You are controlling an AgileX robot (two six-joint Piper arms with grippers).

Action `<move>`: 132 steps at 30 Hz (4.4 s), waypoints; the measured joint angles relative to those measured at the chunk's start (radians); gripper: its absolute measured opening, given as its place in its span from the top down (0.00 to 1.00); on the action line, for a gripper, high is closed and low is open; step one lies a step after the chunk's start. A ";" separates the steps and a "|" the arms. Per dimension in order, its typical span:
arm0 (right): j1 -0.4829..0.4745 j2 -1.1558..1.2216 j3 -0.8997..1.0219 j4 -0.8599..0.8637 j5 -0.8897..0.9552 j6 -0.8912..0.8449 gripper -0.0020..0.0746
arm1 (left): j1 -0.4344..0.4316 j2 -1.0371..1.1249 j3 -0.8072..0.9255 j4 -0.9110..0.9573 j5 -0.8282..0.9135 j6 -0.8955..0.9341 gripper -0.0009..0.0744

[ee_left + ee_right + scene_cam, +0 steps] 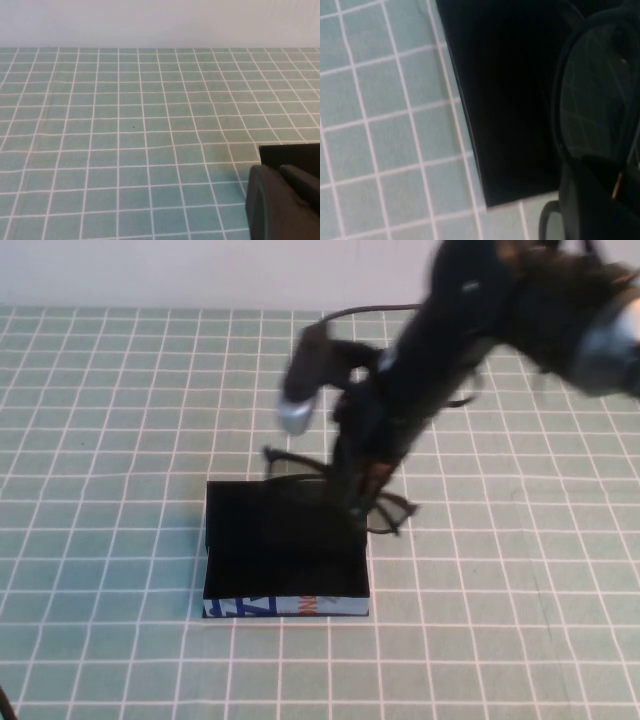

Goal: Return glasses to glasses case
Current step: Place the glasses in the glasses case, then close the glasses case

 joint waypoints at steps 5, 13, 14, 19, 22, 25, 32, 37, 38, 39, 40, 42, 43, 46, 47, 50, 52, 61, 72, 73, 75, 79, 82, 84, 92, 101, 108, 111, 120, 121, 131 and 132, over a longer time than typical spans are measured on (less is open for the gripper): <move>0.093 0.114 -0.112 -0.048 0.002 -0.027 0.94 | 0.000 0.000 0.000 -0.033 0.035 0.000 0.99; 0.116 0.215 -0.127 -0.066 0.002 -0.101 0.94 | 0.000 0.000 0.000 -0.039 0.077 0.009 0.99; 0.116 0.220 -0.128 -0.066 0.002 -0.102 0.94 | 0.000 0.000 0.000 -0.039 0.078 0.009 0.99; 0.116 0.253 -0.130 -0.066 0.002 -0.105 0.94 | 0.000 0.000 0.000 -0.039 0.078 0.010 0.99; 0.116 0.260 -0.130 -0.061 0.002 -0.105 0.91 | 0.000 0.000 0.000 -0.039 0.078 0.011 0.99; 0.116 0.260 -0.130 -0.057 0.002 -0.105 0.83 | 0.000 0.000 0.000 -0.041 0.078 0.011 0.99; 0.116 0.251 -0.130 -0.040 0.002 -0.103 0.66 | 0.000 0.000 0.000 -0.041 0.078 0.011 0.99; 0.101 0.186 -0.130 -0.031 0.002 -0.076 0.75 | 0.000 0.000 0.000 -0.070 0.080 0.068 0.99; 0.091 0.165 -0.130 -0.029 0.002 -0.058 0.81 | 0.000 0.000 0.000 -0.099 0.083 0.102 0.99; 0.079 0.148 -0.130 -0.025 0.002 -0.039 0.87 | 0.000 0.001 0.000 -0.131 0.086 0.143 0.99; 0.065 0.128 -0.130 -0.023 0.002 -0.008 0.91 | 0.000 0.004 0.000 -0.180 0.092 0.193 0.99; 0.036 0.097 -0.130 -0.005 -0.004 0.065 0.95 | 0.000 0.019 0.000 -0.294 0.105 0.292 0.99; 0.020 0.086 -0.130 0.010 -0.006 0.111 0.97 | 0.000 0.034 0.000 -0.350 0.117 0.352 0.99; -0.016 0.076 -0.130 0.053 -0.017 0.213 0.98 | 0.000 0.093 0.003 -0.471 0.146 0.520 0.99; -0.022 0.076 -0.130 0.063 -0.026 0.232 0.98 | 0.000 0.116 0.009 -0.500 0.140 0.561 0.99; -0.026 0.081 -0.130 0.084 -0.081 0.255 0.99 | 0.000 0.187 0.043 -0.551 0.102 0.653 0.99; -0.026 0.081 -0.130 0.100 -0.131 0.267 0.99 | 0.000 0.236 0.067 -0.585 0.076 0.707 0.99; -0.026 0.139 -0.130 0.147 -0.261 0.287 0.99 | 0.000 0.499 0.101 -0.838 -0.002 1.052 0.99; -0.065 0.230 -0.130 0.210 -0.296 0.313 0.99 | -0.261 0.811 0.101 -1.033 -0.257 1.227 0.99; -0.074 0.233 -0.130 0.218 -0.296 0.315 0.99 | -0.298 0.837 0.101 -1.036 -0.309 1.227 0.99; -0.087 0.237 -0.130 0.225 -0.294 0.315 0.99 | -0.349 0.882 0.101 -1.042 -0.406 1.221 0.99; -0.115 0.237 -0.130 0.255 -0.294 0.315 0.99 | -0.391 0.969 0.087 -1.055 -0.519 1.214 0.99; -0.125 0.241 -0.130 0.270 -0.294 0.315 0.99 | -0.392 1.028 0.068 -1.061 -0.550 1.214 0.99; -0.127 0.249 -0.130 0.271 -0.294 0.315 0.99 | -0.394 1.064 0.051 -1.067 -0.563 1.212 0.99; -0.127 0.308 -0.130 0.312 -0.282 0.295 0.99 | -0.397 1.157 0.002 -1.104 -0.589 1.210 0.99; -0.127 0.327 -0.130 0.408 -0.168 0.199 0.99 | -0.397 1.196 0.001 -1.114 -0.606 1.210 0.99; -0.127 0.327 -0.130 0.492 -0.036 0.106 0.99 | -0.397 1.200 0.001 -1.114 -0.642 1.210 0.99; -0.127 0.327 -0.130 0.519 -0.020 0.090 0.99 | -0.397 1.200 0.001 -1.116 -0.645 1.210 0.99; -0.075 0.329 -0.109 0.480 -0.016 0.085 0.99 | -0.397 1.200 0.001 -1.132 -0.647 1.210 0.99; -0.064 0.329 -0.104 0.469 -0.016 0.085 0.99 | -0.397 1.200 0.001 -1.132 -0.647 1.210 0.99; -0.034 0.367 -0.097 0.441 -0.012 0.103 0.99 | -0.397 1.200 0.001 -1.132 -0.596 1.241 0.99; -0.034 0.367 -0.097 0.438 -0.012 0.103 0.99 | -0.397 1.195 0.001 -1.132 -0.580 1.258 0.99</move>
